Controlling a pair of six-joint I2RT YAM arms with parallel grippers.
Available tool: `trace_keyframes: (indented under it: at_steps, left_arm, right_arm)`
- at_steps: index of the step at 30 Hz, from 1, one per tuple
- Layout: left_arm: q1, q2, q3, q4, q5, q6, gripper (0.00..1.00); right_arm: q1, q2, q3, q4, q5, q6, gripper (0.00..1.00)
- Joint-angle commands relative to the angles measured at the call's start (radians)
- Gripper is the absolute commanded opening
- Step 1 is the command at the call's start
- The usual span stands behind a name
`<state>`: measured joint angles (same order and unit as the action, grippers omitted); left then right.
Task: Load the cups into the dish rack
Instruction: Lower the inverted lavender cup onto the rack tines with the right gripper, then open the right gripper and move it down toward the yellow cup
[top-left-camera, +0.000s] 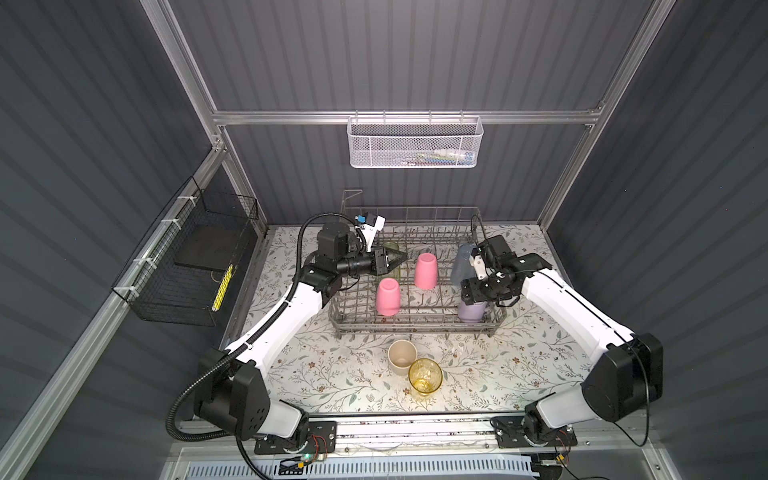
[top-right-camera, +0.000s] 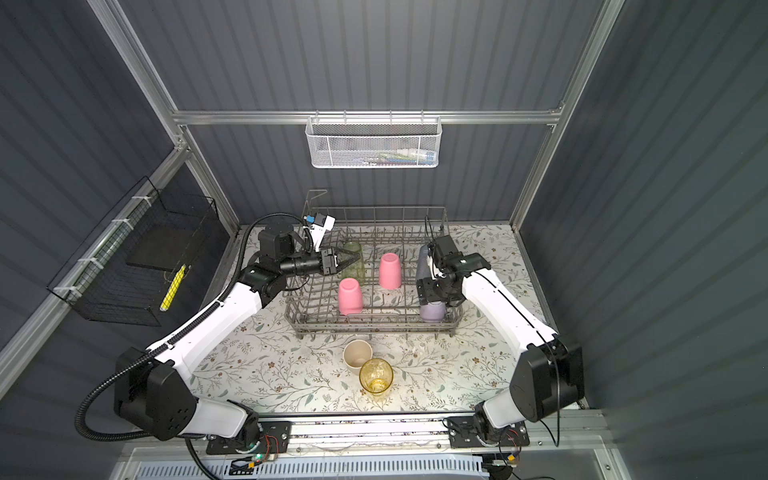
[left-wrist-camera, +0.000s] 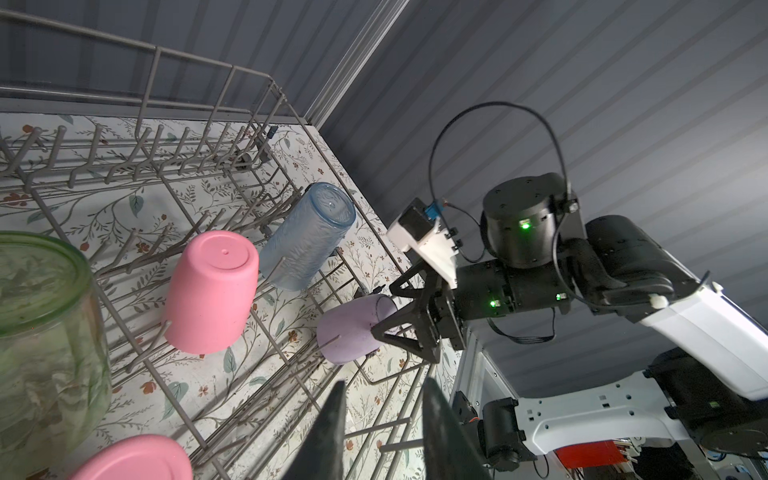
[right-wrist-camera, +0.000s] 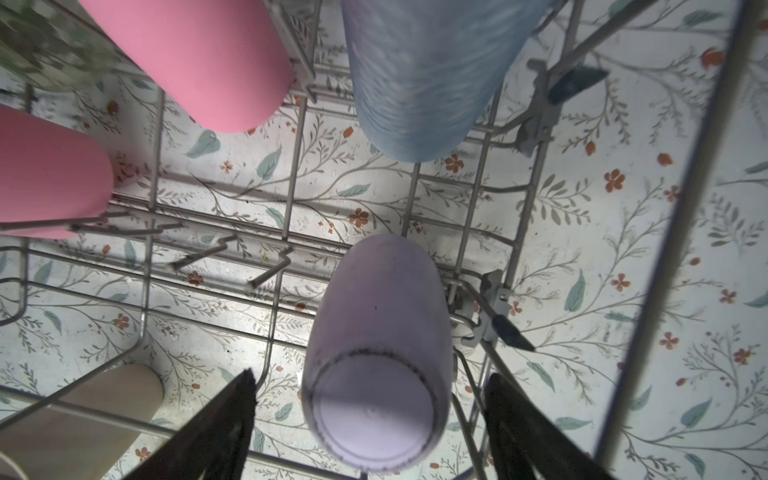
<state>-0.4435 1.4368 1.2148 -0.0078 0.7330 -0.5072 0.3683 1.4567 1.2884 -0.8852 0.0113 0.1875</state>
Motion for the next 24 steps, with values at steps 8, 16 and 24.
trace_keyframes:
  at_steps: [8, 16, 24]
  left_arm:
    - [0.006, -0.108, -0.004, -0.179, -0.018, 0.074, 0.32]
    - [0.005, -0.280, 0.014, -0.579, -0.148, 0.208, 0.34]
    - [0.006, -0.373, -0.057, -0.591, -0.290, 0.182, 0.51]
  right_arm:
    - [0.004, -0.331, -0.018, 0.137, -0.025, 0.027, 0.88]
    - [0.017, -0.467, -0.098, 0.250, -0.228, -0.001, 0.89]
    - [0.218, -0.495, -0.139, 0.096, -0.213, -0.026, 0.81]
